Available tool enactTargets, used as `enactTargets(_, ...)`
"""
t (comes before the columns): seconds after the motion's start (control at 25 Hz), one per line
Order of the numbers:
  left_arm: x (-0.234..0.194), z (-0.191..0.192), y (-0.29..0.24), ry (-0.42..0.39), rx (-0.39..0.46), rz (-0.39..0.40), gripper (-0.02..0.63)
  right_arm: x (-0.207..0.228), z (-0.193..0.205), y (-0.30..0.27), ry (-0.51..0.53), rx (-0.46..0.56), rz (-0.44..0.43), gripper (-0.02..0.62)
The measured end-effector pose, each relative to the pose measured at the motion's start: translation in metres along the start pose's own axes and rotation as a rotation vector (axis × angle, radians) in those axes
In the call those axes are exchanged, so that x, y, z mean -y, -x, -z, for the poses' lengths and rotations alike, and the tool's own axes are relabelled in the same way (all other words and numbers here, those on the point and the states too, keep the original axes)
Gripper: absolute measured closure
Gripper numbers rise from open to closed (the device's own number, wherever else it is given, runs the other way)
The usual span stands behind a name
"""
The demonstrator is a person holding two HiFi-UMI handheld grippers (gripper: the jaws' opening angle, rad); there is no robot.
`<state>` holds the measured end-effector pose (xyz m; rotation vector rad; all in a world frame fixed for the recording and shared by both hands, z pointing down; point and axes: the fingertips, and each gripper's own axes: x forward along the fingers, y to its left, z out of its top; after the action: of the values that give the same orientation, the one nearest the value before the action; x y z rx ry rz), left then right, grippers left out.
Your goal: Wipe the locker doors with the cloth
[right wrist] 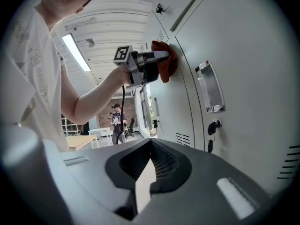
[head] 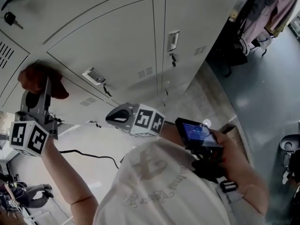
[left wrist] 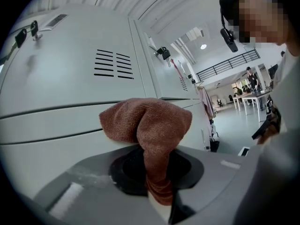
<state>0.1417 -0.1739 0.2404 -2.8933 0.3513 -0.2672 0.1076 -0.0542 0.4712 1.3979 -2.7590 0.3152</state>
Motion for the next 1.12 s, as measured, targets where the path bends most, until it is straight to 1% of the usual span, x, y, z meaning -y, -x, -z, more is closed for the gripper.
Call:
enactTargets(0.12, -0.006, 0.002, 0.005, 0.006, -0.005, 0.004, 0.529, -0.001, -0.004, -0.007, -0.006, 0.005, 0.009, 0.588)
enactTargets(0.28, -0.019, 0.008, 0.017, 0.057, 0.009, 0.005, 0.529, -0.005, -0.003, -0.015, -0.018, 0.008, 0.019, 0.588)
enactTargets(0.48, -0.028, 0.005, 0.026, 0.03, 0.012, -0.008, 0.529, -0.01, -0.003, -0.029, -0.023, -0.006, 0.02, 0.588)
enactTargets(0.84, -0.037, 0.016, 0.034, 0.034, 0.015, 0.037, 0.529, -0.019, -0.007, -0.053, -0.027, -0.006, 0.02, 0.588)
enactTargets(1.0, -0.044, 0.009, 0.042, 0.004, 0.021, 0.009, 0.529, -0.017, -0.008, -0.063, -0.018, -0.006, 0.025, 0.588)
enactTargets(1.12, -0.053, 0.019, 0.048, 0.025, 0.023, -0.007, 0.529, -0.022, -0.008, -0.066, -0.03, -0.008, 0.022, 0.588)
